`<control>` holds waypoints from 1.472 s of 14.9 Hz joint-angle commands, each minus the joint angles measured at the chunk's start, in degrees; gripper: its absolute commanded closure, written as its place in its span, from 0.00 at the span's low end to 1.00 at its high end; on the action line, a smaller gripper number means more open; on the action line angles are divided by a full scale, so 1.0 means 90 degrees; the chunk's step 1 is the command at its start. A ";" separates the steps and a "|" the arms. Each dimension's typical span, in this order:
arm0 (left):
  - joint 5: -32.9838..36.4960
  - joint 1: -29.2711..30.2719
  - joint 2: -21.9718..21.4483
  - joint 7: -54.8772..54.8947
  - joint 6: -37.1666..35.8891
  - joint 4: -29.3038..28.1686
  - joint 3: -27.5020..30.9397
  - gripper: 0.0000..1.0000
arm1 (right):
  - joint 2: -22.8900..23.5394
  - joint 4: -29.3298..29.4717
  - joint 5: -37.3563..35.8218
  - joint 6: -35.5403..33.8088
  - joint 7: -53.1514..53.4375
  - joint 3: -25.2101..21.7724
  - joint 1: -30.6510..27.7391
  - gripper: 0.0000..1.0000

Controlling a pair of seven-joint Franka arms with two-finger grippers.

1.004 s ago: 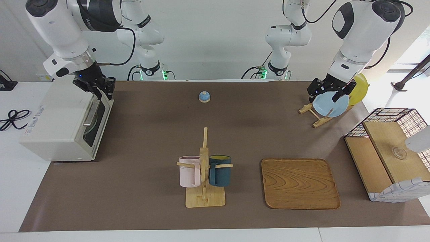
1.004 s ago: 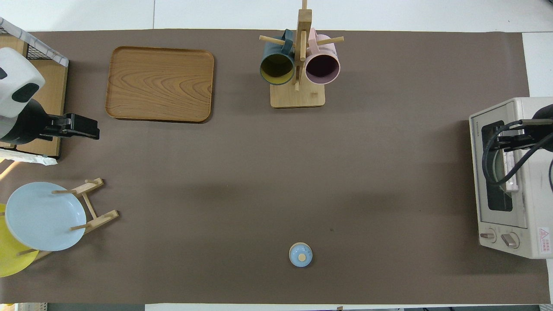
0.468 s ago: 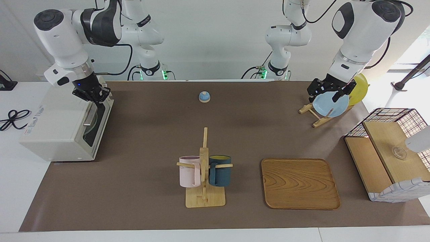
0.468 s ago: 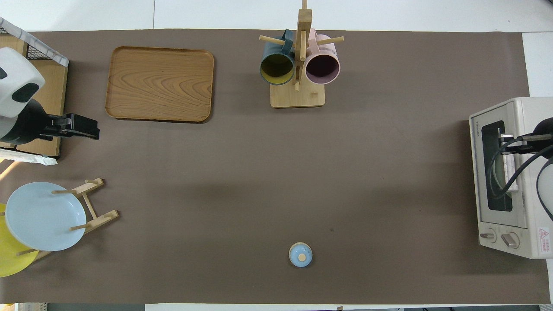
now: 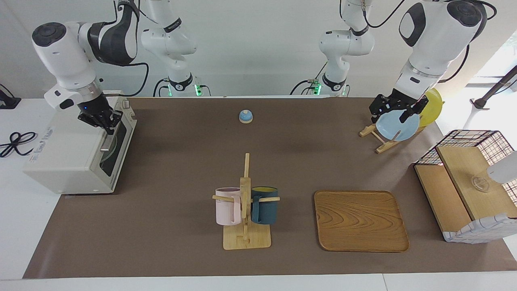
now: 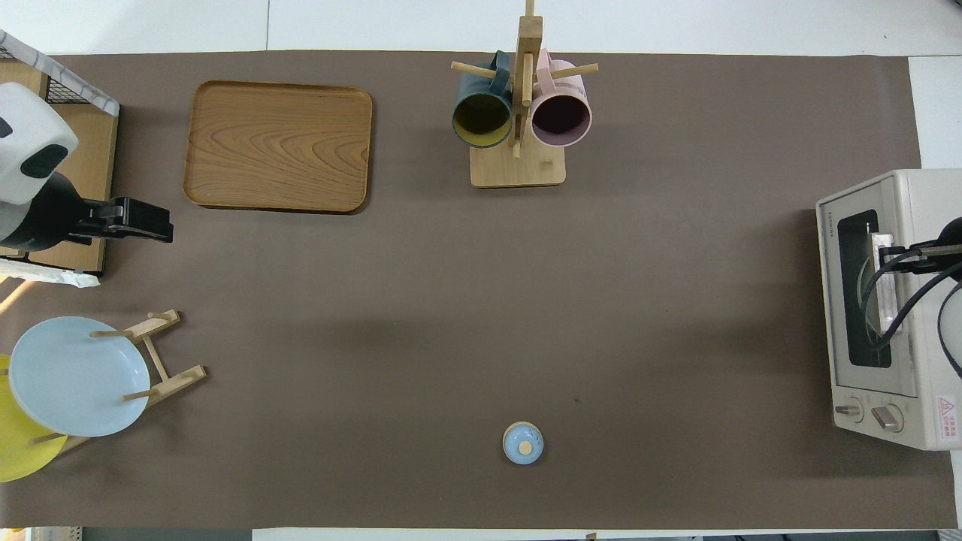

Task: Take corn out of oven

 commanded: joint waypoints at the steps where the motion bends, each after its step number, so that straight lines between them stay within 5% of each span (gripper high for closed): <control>1: 0.0108 0.0078 -0.0076 0.0028 0.0013 -0.0042 -0.0050 0.00 | -0.0110 -0.0260 -0.0064 0.0171 -0.0104 0.0036 -0.0104 1.00; 22: 0.0108 0.0078 -0.0076 0.0028 0.0013 -0.0052 -0.0050 0.00 | 0.0183 -0.0690 0.0073 0.0649 -0.0065 0.0066 -0.0135 1.00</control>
